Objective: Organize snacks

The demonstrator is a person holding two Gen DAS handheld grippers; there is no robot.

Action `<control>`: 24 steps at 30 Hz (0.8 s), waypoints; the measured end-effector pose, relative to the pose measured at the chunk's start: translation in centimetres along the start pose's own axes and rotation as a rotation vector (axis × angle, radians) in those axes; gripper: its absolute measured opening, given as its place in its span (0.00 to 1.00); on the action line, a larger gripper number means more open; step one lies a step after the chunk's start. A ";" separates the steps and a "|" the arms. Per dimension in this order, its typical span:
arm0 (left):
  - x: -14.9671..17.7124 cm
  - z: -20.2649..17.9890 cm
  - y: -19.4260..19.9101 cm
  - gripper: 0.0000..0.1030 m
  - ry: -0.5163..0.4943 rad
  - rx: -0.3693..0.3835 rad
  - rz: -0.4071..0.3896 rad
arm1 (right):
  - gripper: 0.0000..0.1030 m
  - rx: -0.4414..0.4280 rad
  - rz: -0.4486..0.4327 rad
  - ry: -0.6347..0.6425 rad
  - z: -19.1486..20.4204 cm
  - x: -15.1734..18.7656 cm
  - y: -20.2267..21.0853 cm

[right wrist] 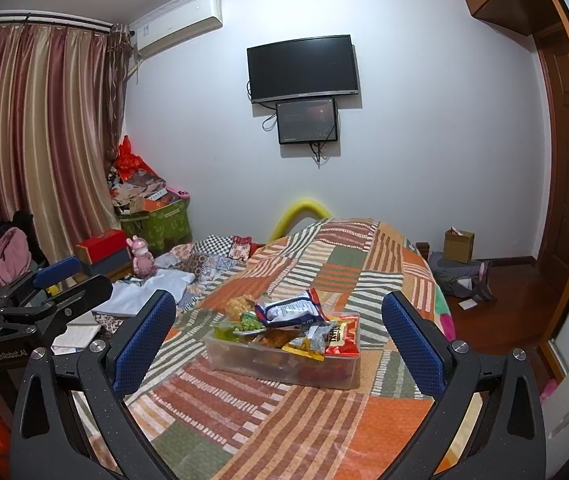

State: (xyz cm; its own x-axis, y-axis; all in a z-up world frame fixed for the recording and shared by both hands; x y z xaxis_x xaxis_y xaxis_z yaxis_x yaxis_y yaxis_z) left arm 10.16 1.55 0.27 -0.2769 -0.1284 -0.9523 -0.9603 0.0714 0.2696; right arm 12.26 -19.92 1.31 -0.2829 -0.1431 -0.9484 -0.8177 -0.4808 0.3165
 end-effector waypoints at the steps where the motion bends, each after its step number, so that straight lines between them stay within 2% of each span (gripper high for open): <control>1: 0.0 0.0 0.0 1.00 0.001 0.000 0.000 | 1.00 0.000 0.000 0.000 0.0 0.0 0.0; 24: 0.2 -0.3 -0.2 1.00 -0.002 0.026 0.008 | 1.00 -0.001 0.002 -0.001 0.1 0.0 0.0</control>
State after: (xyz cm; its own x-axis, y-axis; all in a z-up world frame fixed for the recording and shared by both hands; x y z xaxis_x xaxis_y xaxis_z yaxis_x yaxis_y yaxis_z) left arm 10.30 1.20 0.03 -0.2849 -0.1259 -0.9502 -0.9568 0.0979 0.2739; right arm 12.20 -19.86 1.37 -0.2850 -0.1427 -0.9478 -0.8166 -0.4817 0.3180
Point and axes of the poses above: each gripper's, at about its wrist camera, not at the fingertips, and y roughly against the way its jaws point, z to its left, x to its underside, the point moved 5 cm from there along -y, roughly the way its jaws point, and after that the axes turned 3 degrees about y, right-handed, at the moved point
